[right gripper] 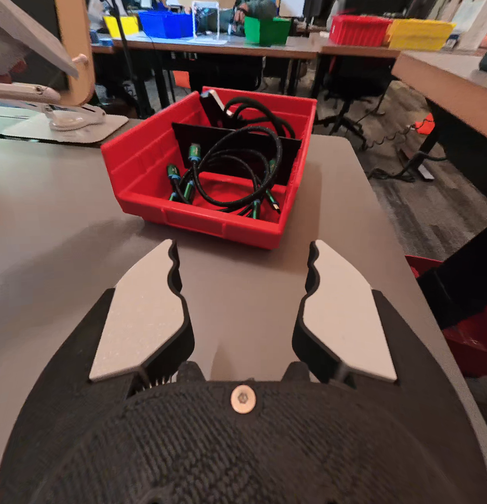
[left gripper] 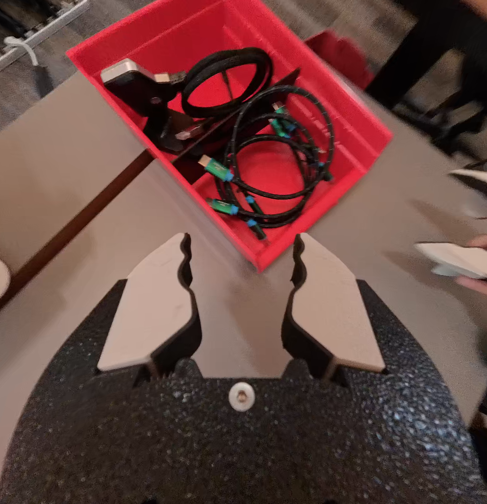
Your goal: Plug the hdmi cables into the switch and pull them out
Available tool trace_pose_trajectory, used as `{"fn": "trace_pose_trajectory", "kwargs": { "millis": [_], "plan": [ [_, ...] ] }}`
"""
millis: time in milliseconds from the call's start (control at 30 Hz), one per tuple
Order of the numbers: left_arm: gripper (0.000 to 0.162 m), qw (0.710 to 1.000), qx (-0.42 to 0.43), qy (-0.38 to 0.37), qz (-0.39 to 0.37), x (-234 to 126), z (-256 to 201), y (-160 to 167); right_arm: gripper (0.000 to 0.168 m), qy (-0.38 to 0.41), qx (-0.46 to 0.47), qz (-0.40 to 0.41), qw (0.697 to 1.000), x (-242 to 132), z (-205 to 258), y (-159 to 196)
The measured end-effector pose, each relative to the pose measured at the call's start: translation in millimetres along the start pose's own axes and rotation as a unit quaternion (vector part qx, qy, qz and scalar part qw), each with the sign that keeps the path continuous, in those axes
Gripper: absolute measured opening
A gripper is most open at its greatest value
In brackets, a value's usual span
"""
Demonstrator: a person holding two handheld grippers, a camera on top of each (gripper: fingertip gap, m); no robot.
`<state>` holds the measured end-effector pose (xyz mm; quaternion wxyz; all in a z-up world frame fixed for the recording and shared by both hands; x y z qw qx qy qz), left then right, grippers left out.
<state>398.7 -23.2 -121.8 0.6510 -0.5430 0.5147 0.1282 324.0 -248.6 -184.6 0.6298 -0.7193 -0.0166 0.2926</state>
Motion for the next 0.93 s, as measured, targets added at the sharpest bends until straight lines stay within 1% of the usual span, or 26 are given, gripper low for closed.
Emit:
{"fn": "trace_pose_trajectory", "kwargs": {
  "millis": [33,100,167,200,267,300,333,367,433,467,600,700,800,933],
  "plan": [
    [0.071,1.0,0.005,-0.021,0.019,10,4,-6,0.091,0.008,0.007,0.005,1.0,-1,-6,0],
    [0.07,0.998,-0.011,-0.034,0.055,33,10,-14,0.091,0.013,0.019,-0.013,1.0,-7,-16,-6],
    [0.059,0.994,-0.03,-0.028,0.099,55,12,-16,0.09,0.007,0.025,-0.035,0.999,-14,-20,-12],
    [0.053,0.991,-0.028,-0.034,0.13,66,13,-14,0.087,0.0,0.023,-0.043,0.999,-16,-20,-13],
    [0.049,0.979,-0.004,-0.088,0.185,87,24,-8,0.084,-0.013,0.027,-0.043,0.999,-16,-21,-11],
    [0.056,0.973,0.006,-0.107,0.203,96,27,-5,0.083,-0.017,0.029,-0.036,0.999,-16,-21,-9],
    [0.052,0.969,0.008,-0.127,0.214,103,32,-4,0.082,-0.022,0.028,-0.031,0.999,-15,-21,-8],
    [0.046,0.963,0.01,-0.16,0.216,108,39,-4,0.081,-0.024,0.026,-0.028,0.999,-16,-22,-7],
    [0.023,0.954,-0.001,-0.224,0.197,108,56,-7,0.08,-0.021,0.028,-0.029,0.999,-17,-24,-7],
    [0.017,0.957,-0.011,-0.221,0.188,107,58,-7,0.08,-0.022,0.03,-0.032,0.999,-19,-24,-8],
    [0.009,0.972,-0.027,-0.152,0.176,95,57,8,0.077,-0.02,0.034,-0.041,0.998,-26,-27,-9],
    [0.006,0.982,-0.053,-0.108,0.144,75,55,38,0.076,-0.016,0.029,-0.037,0.999,-31,-28,-7],
    [0.006,0.986,-0.044,-0.094,0.127,40,55,89,0.076,-0.024,0.018,-0.037,0.999,-39,-22,-10],
    [0.005,0.988,-0.035,-0.087,0.119,-22,56,177,0.07,-0.052,-0.015,-0.04,0.998,-45,7,-15]
  ]
}}
Point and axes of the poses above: each gripper's, where its closed fingertips meet, x out along the fingers, y out of its underside, z = x × y across the jaws, the point moved 3 cm from there along -x, back along the fingers, and after that the axes turned 7 degrees about z, right-handed, at the moved point
